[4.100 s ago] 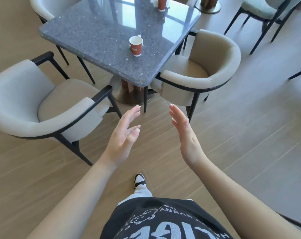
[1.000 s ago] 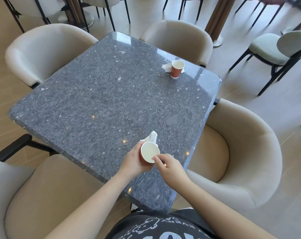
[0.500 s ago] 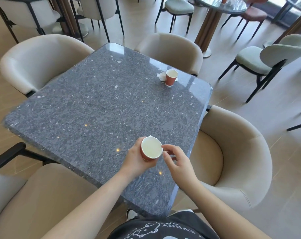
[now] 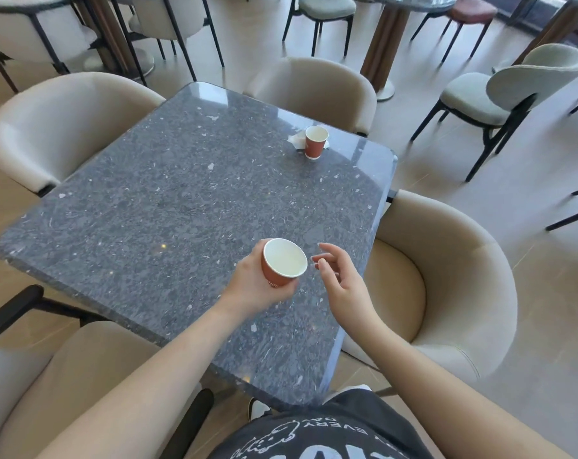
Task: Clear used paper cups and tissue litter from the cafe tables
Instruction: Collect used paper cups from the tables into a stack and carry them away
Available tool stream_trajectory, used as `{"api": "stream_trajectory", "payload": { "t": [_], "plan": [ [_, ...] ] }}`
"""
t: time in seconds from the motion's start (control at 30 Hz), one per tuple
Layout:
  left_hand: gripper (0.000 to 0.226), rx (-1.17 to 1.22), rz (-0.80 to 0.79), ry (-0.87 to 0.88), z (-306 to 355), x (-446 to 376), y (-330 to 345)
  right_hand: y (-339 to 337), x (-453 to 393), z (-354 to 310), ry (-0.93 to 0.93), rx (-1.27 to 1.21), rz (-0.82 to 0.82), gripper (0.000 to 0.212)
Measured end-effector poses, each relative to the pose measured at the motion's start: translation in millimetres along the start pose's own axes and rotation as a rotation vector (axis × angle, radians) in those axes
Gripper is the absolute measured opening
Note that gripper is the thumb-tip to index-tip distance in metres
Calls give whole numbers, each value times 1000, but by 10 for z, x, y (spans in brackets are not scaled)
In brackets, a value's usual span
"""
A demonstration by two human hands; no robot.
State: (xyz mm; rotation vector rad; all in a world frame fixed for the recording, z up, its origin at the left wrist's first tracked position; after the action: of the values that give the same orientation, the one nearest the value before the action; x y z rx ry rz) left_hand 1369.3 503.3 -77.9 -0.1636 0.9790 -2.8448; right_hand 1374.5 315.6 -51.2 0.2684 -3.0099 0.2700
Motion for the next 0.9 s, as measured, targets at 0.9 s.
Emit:
{"api": "stream_trajectory", "payload": {
  "t": [0.9],
  "plan": [
    [71, -70, 228, 25, 963, -1602, 164, -889, -2838, 356, 6, 78, -4, 35]
  ]
}}
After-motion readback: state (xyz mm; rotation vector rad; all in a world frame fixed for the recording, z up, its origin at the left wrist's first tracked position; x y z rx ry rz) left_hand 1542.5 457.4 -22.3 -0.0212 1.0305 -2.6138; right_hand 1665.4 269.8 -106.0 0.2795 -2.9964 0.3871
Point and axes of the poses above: each hand's wrist, its own x-axis away from the middle knuckle, its own y-axis out of the palm, z = x × y, the point moved 9 cm from there along -x, towards the middle knuckle, and after that the axes turned 8 degrees about -x, right-handed, at the moved point
